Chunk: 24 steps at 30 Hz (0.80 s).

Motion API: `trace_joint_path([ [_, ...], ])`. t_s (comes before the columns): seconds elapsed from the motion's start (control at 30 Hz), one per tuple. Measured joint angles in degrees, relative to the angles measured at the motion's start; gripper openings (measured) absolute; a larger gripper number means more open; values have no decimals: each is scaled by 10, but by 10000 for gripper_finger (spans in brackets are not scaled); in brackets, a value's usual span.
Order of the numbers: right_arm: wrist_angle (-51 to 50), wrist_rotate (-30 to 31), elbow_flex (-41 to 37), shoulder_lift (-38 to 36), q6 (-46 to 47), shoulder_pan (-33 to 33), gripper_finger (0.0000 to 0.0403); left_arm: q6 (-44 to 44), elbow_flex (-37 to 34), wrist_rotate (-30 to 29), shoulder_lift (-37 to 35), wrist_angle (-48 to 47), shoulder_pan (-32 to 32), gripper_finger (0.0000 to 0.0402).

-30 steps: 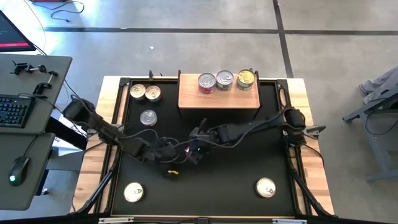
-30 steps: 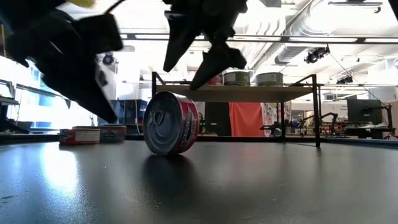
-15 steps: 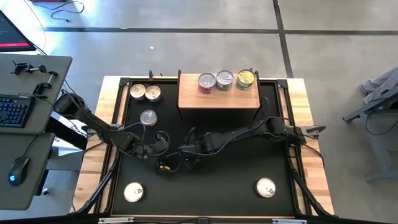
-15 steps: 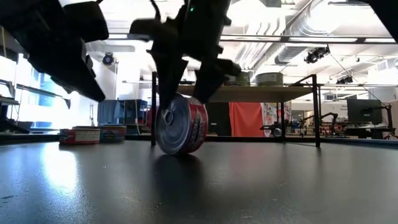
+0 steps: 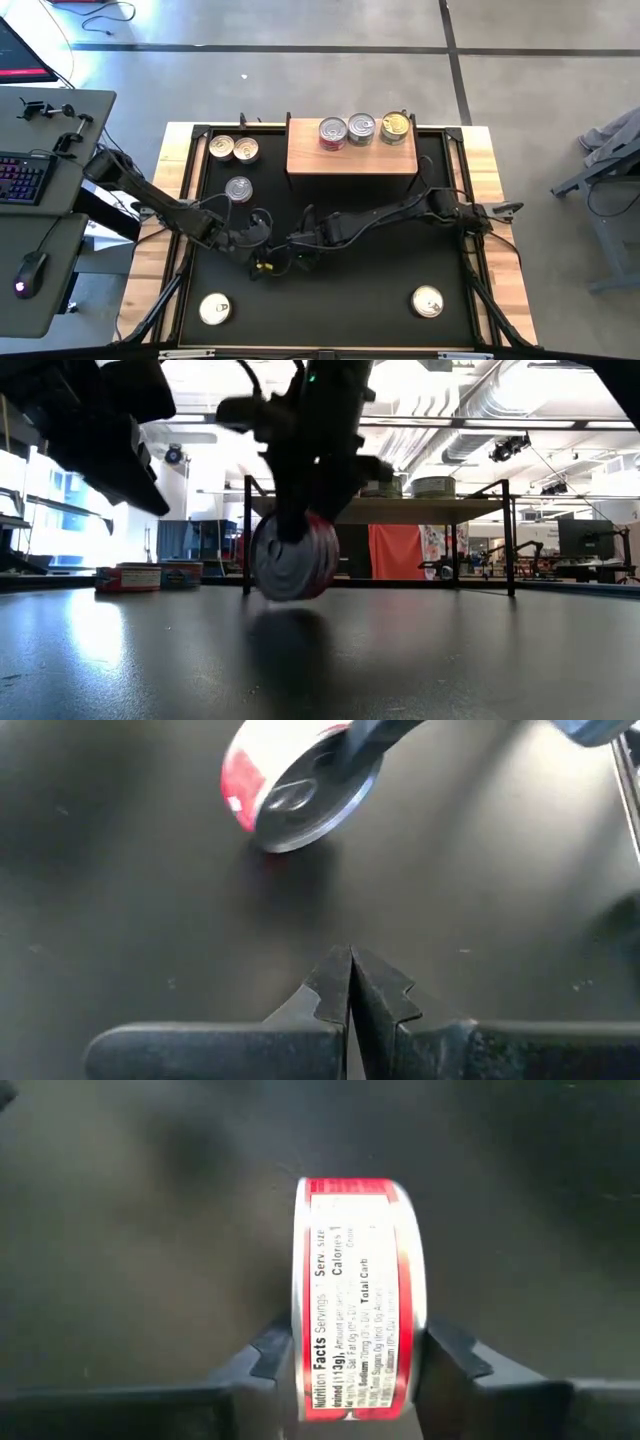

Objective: Stack canned seafood by type on shelf
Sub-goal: Stack the red tuna can on top of the red tuna can on the shelf

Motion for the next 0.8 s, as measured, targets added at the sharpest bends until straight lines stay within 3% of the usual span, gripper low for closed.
trace_joint_path([
  [0.27,-107,10,3,-93,-49,-7,118,49,1,8,-119,-30,38,0],
  [0.4,-118,22,-61,-174,-30,-25,118,40,1,-13,-178,-64,45,0],
  [0.5,-87,19,-150,-263,21,-35,118,32,1,-27,-208,-75,46,0],
  [0.6,40,-1,-269,-366,104,-41,118,35,1,-35,-222,-71,47,0],
  [0.7,291,-3,-386,-465,155,-46,118,56,1,-36,-224,-66,52,0],
  [0.8,475,58,-476,-532,212,-56,118,64,1,-37,-222,-64,62,0],
])
